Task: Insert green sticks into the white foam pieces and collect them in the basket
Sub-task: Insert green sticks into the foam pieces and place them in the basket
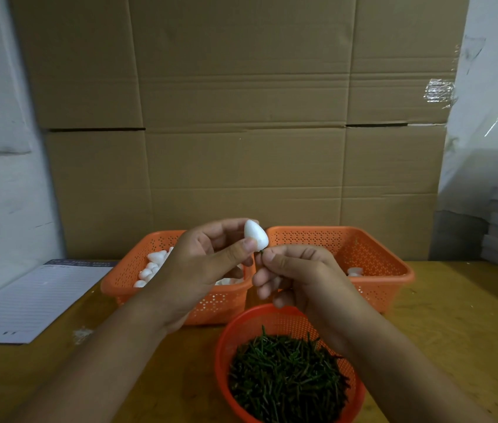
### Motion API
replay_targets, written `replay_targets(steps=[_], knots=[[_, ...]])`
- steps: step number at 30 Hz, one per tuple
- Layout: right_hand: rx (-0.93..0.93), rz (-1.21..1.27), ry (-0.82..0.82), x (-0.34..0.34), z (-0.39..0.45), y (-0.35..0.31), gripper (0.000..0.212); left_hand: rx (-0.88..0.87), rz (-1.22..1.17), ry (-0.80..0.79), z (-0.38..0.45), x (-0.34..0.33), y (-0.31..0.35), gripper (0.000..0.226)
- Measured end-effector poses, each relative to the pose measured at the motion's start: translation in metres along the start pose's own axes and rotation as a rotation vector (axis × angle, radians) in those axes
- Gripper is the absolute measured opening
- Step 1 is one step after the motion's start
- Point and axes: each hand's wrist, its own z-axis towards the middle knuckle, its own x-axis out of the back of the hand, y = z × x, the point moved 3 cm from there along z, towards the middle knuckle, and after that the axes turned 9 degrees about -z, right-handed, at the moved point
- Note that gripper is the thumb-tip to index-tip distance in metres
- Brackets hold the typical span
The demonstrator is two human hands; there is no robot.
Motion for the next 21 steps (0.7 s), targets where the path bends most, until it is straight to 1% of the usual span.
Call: replay_targets(steps=[3,7,11,17,21], knots=[[-0.019,0.019,-0.005,-0.001,0.0002,0.001,0.019,-0.003,0.007,-0.002,-0.0003,0.0001,0.0008,0.038],[0.014,-0.045,0.049,-0.0012,0.0005,0.0028,0.019,-0.005,0.009,0.022,0.0005,-0.0011,-0.0009,0.03],[0.032,-0.085,0.065,-0.0019,0.0001,0.0025,0.021,-0.008,0.006,0.043,0.0005,-0.002,-0.0033,0.032],[-0.055,0.033,0.01,-0.0023,0.0009,0.0035,0.022,-0.003,0.001,0.031,0.0002,-0.0044,-0.0059,0.031],[-0.064,0.0,0.024,-0.0016,0.001,0.0049,0.021,0.004,0.011,0.023,-0.0001,-0.0045,-0.0065,0.029]])
